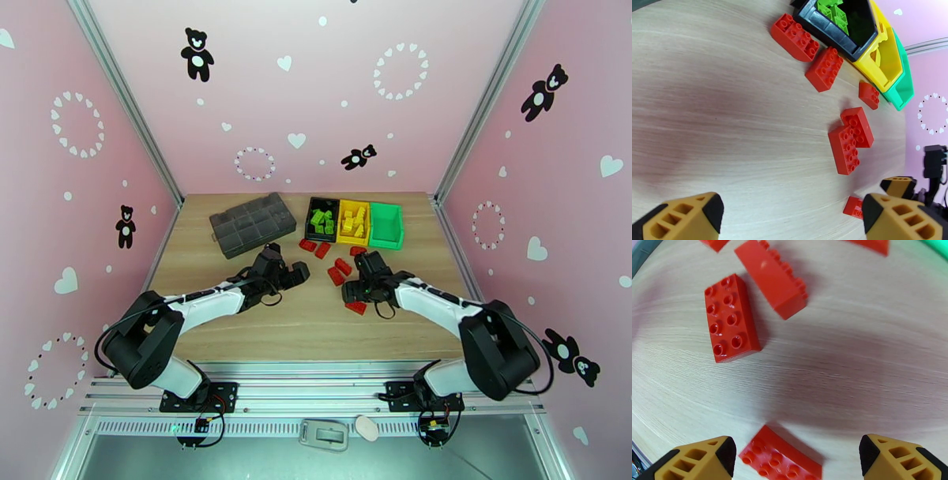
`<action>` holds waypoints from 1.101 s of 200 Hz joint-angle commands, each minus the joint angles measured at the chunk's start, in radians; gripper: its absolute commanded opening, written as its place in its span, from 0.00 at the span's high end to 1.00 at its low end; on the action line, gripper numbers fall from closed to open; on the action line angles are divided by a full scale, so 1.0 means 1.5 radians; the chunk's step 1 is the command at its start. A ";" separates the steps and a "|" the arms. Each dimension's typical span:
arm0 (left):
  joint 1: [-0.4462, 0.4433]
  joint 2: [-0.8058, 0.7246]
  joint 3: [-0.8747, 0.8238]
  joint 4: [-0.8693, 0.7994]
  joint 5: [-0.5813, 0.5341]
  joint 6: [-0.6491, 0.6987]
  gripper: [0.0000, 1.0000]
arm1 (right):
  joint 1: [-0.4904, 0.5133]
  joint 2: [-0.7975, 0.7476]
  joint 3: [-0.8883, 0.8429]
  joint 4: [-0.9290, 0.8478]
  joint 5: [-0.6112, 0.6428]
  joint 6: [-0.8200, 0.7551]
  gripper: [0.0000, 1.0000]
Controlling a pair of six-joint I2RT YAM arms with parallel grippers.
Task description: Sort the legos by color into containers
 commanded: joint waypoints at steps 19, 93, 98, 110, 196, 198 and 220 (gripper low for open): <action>-0.004 0.002 -0.011 -0.005 -0.013 -0.003 0.02 | 0.030 0.032 -0.012 0.035 -0.035 0.021 0.15; -0.003 -0.004 -0.014 -0.003 -0.017 -0.006 0.02 | 0.140 0.060 -0.004 -0.002 0.060 0.075 0.22; -0.003 -0.006 -0.016 -0.003 -0.018 -0.007 0.02 | 0.147 0.063 -0.001 -0.008 0.071 0.078 0.24; -0.001 -0.011 -0.023 -0.003 -0.021 -0.007 0.02 | 0.165 0.070 0.009 -0.025 0.100 0.081 0.28; 0.005 -0.038 -0.048 0.002 -0.021 -0.013 0.02 | 0.214 0.113 0.073 -0.091 0.196 0.101 0.68; 0.006 -0.036 -0.046 0.001 -0.020 -0.012 0.02 | 0.213 0.111 0.072 -0.090 0.196 0.101 0.69; 0.005 -0.016 -0.025 -0.002 0.001 -0.011 0.02 | 0.214 0.089 0.069 -0.076 0.192 0.102 0.75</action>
